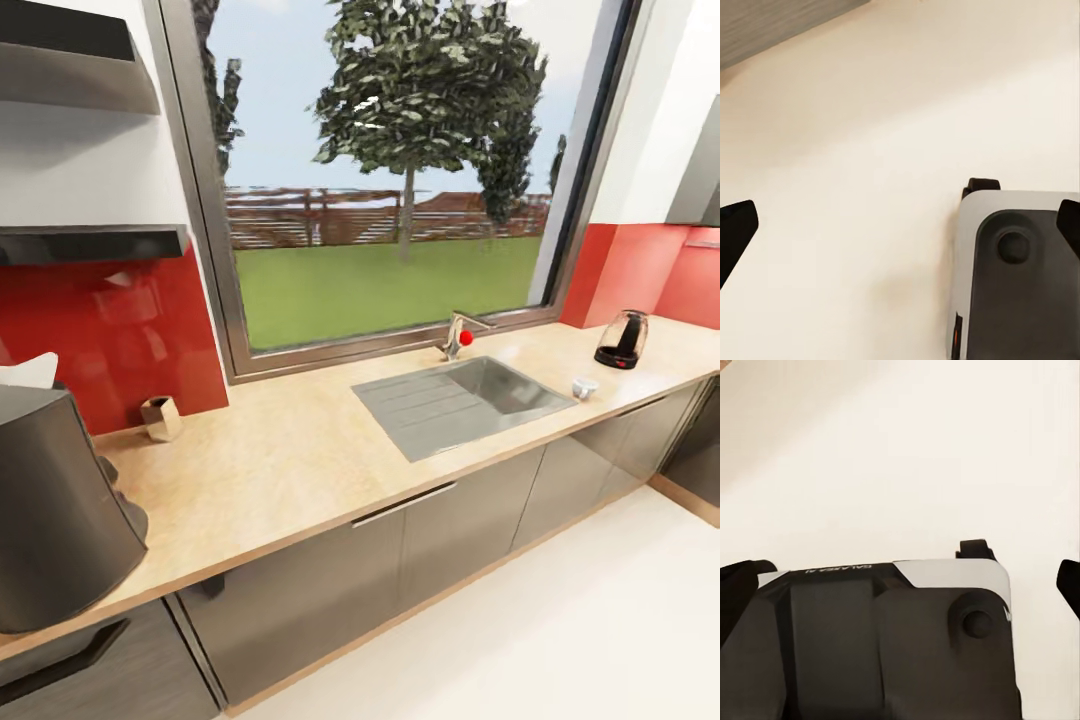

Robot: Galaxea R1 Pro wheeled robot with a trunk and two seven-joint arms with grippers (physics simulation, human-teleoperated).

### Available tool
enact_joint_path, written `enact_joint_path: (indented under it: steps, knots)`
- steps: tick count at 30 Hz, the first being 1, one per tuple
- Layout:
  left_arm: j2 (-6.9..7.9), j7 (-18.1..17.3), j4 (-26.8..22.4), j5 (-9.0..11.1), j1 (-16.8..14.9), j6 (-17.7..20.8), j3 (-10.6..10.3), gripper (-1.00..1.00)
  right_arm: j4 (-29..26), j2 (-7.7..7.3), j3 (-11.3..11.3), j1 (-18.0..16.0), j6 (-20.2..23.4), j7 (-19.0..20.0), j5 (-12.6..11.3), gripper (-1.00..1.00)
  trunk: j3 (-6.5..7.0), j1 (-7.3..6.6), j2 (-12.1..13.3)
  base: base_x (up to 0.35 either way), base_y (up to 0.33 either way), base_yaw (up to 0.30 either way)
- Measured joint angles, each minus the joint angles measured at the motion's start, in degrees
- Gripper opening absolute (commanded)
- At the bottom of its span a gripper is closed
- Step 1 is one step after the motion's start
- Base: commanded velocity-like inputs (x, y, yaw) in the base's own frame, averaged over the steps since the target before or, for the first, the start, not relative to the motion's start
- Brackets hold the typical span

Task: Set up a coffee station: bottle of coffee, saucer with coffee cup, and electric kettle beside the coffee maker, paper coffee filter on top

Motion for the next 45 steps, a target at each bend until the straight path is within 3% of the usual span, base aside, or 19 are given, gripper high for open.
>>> enact_joint_path:
  steps: [14, 45]
  knots:
    - [-0.07, 0.00, -0.08, 0.01, 0.00, 0.00, 0.00, 1.00, 0.00, -0.01, 0.13, 0.00, -2.56, -0.02, 0.14, 1.00, 0.00, 0.00, 0.00, 0.144, -0.244, 0.000]
    - [-0.17, 0.01, -0.08, 0.00, 0.00, -0.01, 0.00, 1.00, 0.03, -0.09, 0.11, -0.01, -2.69, -0.03, 0.15, 1.00, 0.00, 0.00, 0.01, 0.159, -0.243, 0.000]
